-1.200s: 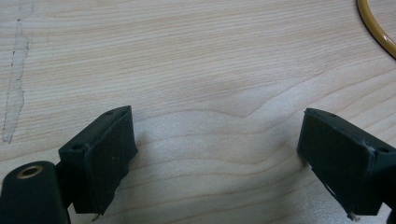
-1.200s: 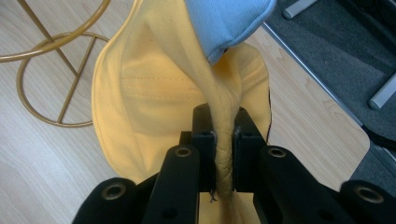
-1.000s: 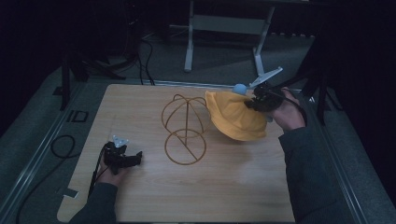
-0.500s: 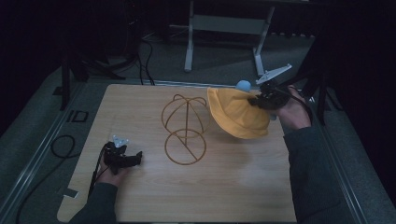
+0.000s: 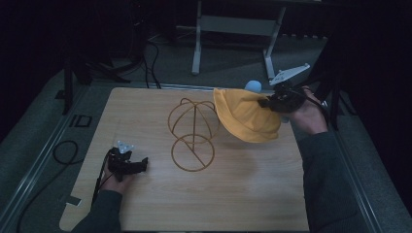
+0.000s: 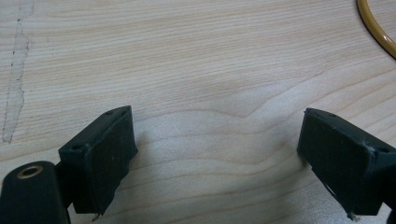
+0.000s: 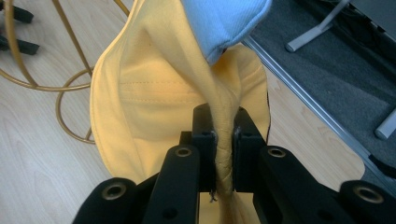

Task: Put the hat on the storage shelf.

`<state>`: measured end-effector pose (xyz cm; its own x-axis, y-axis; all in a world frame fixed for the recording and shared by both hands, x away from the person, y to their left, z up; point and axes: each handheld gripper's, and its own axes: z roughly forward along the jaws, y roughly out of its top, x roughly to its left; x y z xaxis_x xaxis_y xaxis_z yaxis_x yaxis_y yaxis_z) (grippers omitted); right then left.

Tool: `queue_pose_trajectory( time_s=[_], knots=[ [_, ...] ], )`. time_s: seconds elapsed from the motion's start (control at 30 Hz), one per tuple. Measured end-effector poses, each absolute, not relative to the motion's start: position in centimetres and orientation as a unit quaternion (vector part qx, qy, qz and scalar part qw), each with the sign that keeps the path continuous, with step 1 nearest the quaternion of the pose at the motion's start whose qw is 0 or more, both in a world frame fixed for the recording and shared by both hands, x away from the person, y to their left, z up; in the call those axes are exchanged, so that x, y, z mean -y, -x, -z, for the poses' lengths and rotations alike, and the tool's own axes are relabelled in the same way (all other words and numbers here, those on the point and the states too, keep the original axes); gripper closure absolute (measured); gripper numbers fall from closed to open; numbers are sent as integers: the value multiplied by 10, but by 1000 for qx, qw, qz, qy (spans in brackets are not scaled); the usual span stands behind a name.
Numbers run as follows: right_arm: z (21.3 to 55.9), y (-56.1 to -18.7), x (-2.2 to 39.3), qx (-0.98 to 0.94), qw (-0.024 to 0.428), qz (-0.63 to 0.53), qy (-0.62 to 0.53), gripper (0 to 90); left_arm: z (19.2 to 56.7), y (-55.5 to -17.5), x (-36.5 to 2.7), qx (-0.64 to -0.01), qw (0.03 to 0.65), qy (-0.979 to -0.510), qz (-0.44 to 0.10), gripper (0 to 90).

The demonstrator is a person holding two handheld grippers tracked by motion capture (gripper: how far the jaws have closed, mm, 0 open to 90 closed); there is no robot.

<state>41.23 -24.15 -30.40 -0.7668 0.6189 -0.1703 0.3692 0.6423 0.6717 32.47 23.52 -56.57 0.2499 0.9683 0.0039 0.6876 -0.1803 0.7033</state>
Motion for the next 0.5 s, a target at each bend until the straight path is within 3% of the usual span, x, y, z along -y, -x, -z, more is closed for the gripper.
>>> queue_pose_trajectory(
  time_s=[0.5],
  knots=[
    [289, -401, 231, -886, 200, -334, -251, 833, 566, -325, -235, -566, 299, -732, -234, 115]
  ],
)
